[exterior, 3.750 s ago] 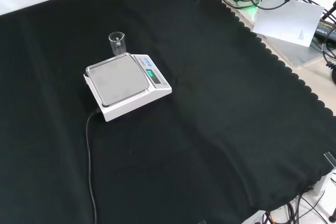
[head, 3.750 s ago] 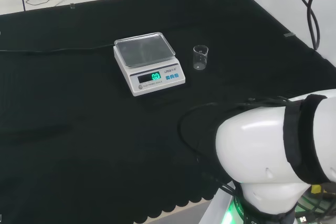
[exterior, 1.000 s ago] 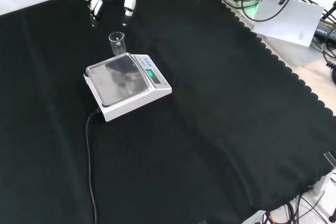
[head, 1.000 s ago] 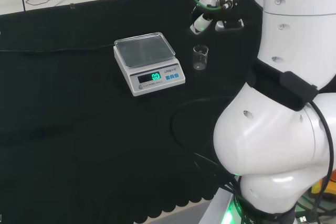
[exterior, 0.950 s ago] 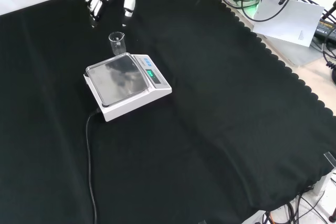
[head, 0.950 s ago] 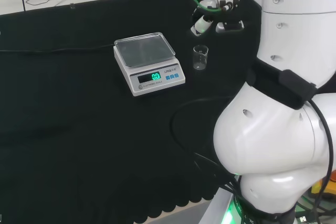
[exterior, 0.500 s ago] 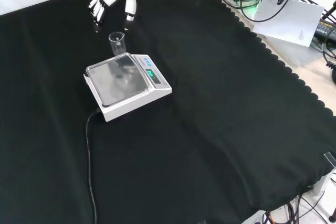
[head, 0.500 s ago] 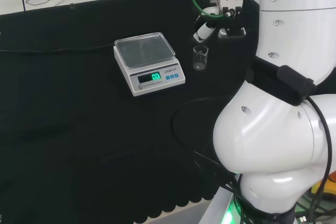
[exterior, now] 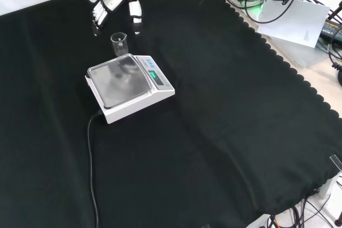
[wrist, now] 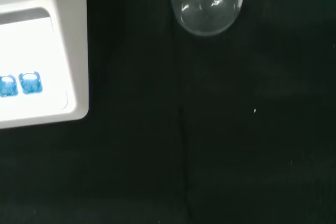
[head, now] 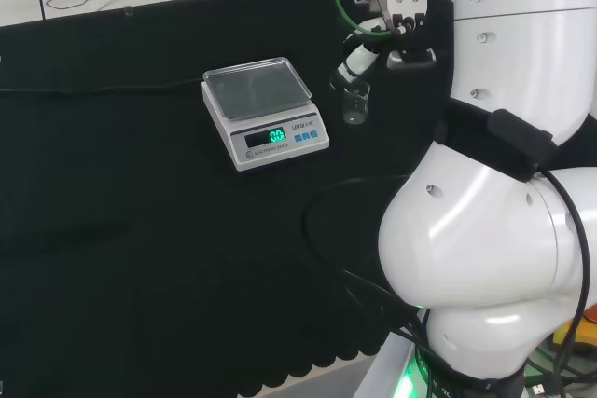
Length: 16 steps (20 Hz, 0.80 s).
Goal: Pick up the beaker.
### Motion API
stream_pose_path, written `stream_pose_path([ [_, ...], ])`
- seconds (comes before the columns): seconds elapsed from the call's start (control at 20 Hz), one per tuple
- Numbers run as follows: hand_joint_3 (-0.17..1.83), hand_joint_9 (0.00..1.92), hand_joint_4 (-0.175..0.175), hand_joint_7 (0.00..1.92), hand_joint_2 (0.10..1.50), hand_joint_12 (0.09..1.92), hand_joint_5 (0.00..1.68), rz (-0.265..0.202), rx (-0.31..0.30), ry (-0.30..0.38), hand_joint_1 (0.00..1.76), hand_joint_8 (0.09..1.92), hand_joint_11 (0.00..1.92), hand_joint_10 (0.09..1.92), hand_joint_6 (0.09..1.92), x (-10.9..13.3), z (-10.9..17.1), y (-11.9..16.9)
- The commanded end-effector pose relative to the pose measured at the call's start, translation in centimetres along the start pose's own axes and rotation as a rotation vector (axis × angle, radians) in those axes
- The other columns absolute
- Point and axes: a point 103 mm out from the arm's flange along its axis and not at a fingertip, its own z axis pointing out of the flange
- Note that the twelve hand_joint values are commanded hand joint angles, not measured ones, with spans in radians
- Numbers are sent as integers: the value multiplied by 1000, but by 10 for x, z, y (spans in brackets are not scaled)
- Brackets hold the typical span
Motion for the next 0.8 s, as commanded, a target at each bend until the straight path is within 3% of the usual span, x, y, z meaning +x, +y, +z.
stream_pose_path([
  [0.05, 169, 0, -27, 0, 734, 1294, 198, -13, 66, 16, 569, 526, 0, 822, 87, -1, 22, 1],
  [0.35, 181, 4, -34, 9, 778, 1331, 257, -18, 76, 23, 592, 640, 0, 940, 87, -4, 33, 8],
  [0.8, 195, 49, -38, 38, 791, 1368, 290, -13, 73, 18, 632, 689, 0, 961, 87, -5, 41, 14],
])
